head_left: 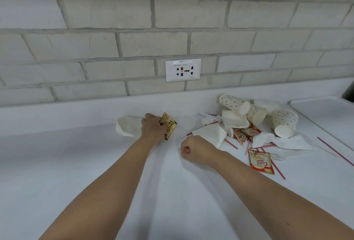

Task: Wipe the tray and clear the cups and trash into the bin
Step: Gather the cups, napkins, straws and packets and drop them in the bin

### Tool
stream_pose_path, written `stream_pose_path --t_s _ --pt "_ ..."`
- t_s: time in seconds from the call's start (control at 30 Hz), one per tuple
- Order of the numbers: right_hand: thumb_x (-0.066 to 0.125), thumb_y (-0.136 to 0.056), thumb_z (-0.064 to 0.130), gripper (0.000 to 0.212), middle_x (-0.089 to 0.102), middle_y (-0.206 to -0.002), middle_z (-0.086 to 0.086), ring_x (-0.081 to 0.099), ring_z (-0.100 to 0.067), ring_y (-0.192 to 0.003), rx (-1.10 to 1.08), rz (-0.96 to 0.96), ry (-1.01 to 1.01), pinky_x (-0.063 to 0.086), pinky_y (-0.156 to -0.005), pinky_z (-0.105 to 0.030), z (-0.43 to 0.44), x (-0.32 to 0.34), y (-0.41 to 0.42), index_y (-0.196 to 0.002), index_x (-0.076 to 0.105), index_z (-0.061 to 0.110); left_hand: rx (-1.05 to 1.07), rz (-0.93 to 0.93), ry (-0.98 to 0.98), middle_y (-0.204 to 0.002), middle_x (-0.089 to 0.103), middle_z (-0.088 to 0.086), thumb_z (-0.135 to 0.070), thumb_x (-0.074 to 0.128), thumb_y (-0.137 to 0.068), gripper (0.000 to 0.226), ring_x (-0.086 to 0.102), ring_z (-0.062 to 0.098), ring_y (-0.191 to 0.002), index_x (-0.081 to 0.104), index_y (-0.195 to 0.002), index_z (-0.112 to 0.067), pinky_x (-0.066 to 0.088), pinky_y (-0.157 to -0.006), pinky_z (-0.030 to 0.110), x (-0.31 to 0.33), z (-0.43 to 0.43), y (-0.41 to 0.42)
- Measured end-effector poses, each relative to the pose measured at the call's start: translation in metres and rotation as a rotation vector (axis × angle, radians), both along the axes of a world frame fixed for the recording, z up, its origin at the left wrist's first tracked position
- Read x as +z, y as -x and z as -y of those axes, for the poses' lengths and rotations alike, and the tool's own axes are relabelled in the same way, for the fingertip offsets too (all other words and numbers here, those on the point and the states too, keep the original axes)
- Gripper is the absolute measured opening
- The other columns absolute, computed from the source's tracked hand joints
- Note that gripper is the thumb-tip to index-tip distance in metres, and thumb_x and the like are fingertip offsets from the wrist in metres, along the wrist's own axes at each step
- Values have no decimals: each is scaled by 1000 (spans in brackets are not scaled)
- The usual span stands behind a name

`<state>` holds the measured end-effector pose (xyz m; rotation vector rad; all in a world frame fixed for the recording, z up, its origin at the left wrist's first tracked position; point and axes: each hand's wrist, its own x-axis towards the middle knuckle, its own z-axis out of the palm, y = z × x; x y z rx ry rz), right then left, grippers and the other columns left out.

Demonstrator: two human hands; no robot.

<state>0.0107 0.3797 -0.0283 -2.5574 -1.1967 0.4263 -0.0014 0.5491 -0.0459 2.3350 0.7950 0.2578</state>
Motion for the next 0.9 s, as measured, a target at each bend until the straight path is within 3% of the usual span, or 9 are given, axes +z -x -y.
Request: stream_pose_path --t_s 0.17,0.27,0.37,0.43,0.5,0.6,0.7,0.8,0.9 --pt "48 -89 10 20 55 -78 6 49 -12 -84 -11 -9 -61 47 -78 -29 -8 -4 -8 -93 68 7 11 -183 -57 -127 43 14 -35 59 -86 36 36 31 -123 58 -116 -17 36 -104 39 -4 -9 -16" --pt "49 -88 8 20 61 -86 0 50 -13 -81 -45 -27 -87 46 -74 -27 -13 -5 -12 -94 68 6 -29 -181 -58 -113 58 12 -25 63 -82 17 48 30 -113 57 -95 -16 41 -96 38 -4 -7 -19" --pt "54 -89 9 22 47 -79 7 50 -17 -85 -87 -45 -144 36 -71 -19 -17 -6 -15 -108 64 4 -60 -51 106 -105 59 11 -8 60 -83 16 54 23 -93 52 -97 -12 46 -70 30 -3 -3 -15" --pt "57 -90 14 35 44 -102 -3 52 -23 -95 -163 -43 -239 39 -78 -21 -20 -5 -15 -124 53 5 -103 52 275 -97 55 10 0 58 -85 22 52 19 -79 46 -97 -14 43 -58 23 3 0 -9" --pt "63 -87 18 57 38 -124 -10 51 -26 -109 -259 -53 -363 42 -90 -25 -23 -2 -16 -138 38 10 -199 111 474 -90 53 10 1 59 -86 28 54 20 -73 41 -100 -16 45 -61 26 12 3 2" --pt "70 -82 18 75 41 -130 -12 51 -25 -115 -373 -329 -506 46 -91 -31 -28 4 -16 -144 26 15 -312 117 617 -95 55 12 1 54 -89 31 57 26 -79 38 -109 -16 48 -73 33 26 7 19" --pt "67 -84 6 45 60 -104 -15 64 -23 -78 -372 -788 -658 58 -65 -30 -28 7 -12 -124 47 8 -322 106 695 -90 54 7 0 47 -92 24 53 17 -73 41 -111 -13 42 -63 22 35 8 33" --pt "62 -87 2 21 62 -87 -14 61 -20 -62 -355 -762 -657 54 -50 -24 -27 6 -8 -108 57 1 -142 149 459 -96 56 3 -22 50 -94 6 53 19 -87 53 -98 -18 40 -65 23 35 -6 38" --pt "62 -87 3 20 63 -86 -13 60 -19 -60 -363 -684 -617 53 -48 -22 -22 5 -8 -107 58 1 220 135 -106 -123 49 10 -35 60 -87 32 43 32 -117 57 -111 -14 39 -92 38 31 -42 41"
